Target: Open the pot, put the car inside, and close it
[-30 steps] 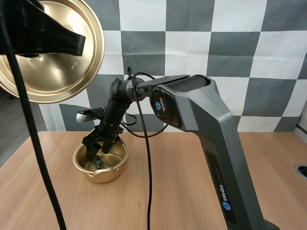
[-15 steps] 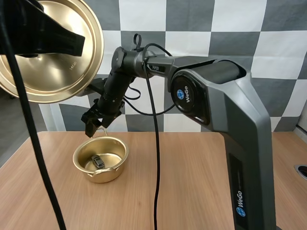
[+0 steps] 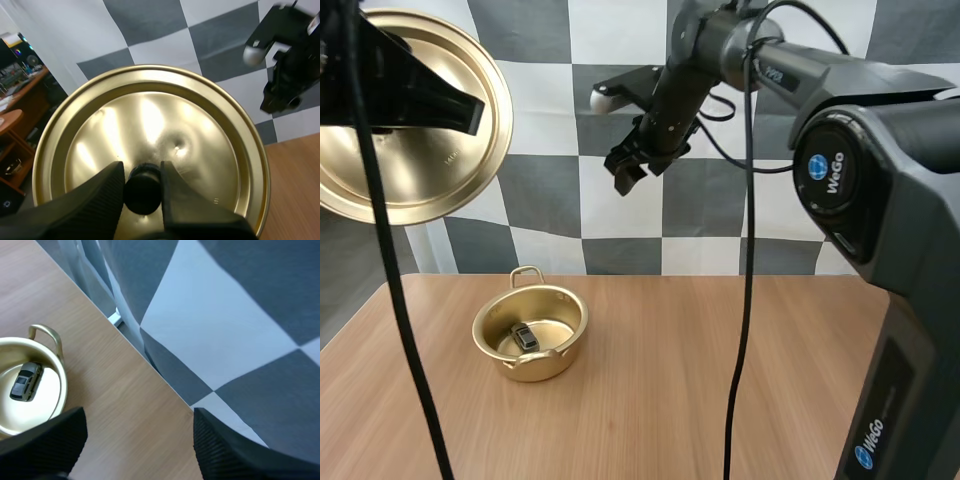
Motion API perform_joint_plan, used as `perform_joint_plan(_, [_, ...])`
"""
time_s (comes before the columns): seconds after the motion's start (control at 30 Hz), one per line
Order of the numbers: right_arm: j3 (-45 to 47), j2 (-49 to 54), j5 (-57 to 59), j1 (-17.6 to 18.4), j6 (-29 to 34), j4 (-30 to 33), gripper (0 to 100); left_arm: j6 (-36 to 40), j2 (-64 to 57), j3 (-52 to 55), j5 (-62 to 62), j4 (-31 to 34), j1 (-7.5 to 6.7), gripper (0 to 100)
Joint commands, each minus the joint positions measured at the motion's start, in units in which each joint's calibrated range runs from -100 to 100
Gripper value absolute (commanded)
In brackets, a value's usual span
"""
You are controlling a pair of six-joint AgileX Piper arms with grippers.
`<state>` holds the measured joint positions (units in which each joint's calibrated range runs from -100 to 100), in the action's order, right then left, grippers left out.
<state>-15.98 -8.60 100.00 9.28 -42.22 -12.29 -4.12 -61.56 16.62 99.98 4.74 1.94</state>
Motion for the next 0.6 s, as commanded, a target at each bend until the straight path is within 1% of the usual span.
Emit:
perform_joint_plan(0.0, [0.1, 5.3, 0.0, -10.4, -1.6, -7.3, 100, 0.1, 3.3, 2.6, -0.5, -0.1, -0.02, 16])
perform_joint_plan(0.07, [0.1, 9.2, 0.0, -13.8, -2.9, -11.5, 100, 0.1, 6.5, 5.9, -5.3, -0.1, -0.02, 16])
perform_joint_plan(0.13, [0.1, 12.6, 0.0, -16.5, -3.8, -14.8, 100, 0.1, 9.9, 9.0, -9.0, -0.3, -0.02, 16])
perform_joint_plan(0.23, [0.1, 18.1, 0.0, -19.4, -4.0, -16.6, 100, 0.1, 16.1, 13.6, -13.5, -1.2, -0.02, 16])
perform_joint_plan(0.3, [0.1, 21.1, 0.0, -20.2, -4.0, -16.6, 100, 0.1, 21.0, 15.6, -15.7, -2.0, -0.02, 16])
perform_joint_plan(0.43, [0.1, 26.4, 0.0, -20.3, -4.0, -16.8, 100, -0.4, 29.7, 17.3, -18.1, -4.0, -0.02, 16])
perform_joint_plan(0.57, [0.1, 30.1, 0.0, -20.3, -4.0, -17.2, 100, -1.2, 35.0, 17.3, -21.2, -4.7, -0.02, 16])
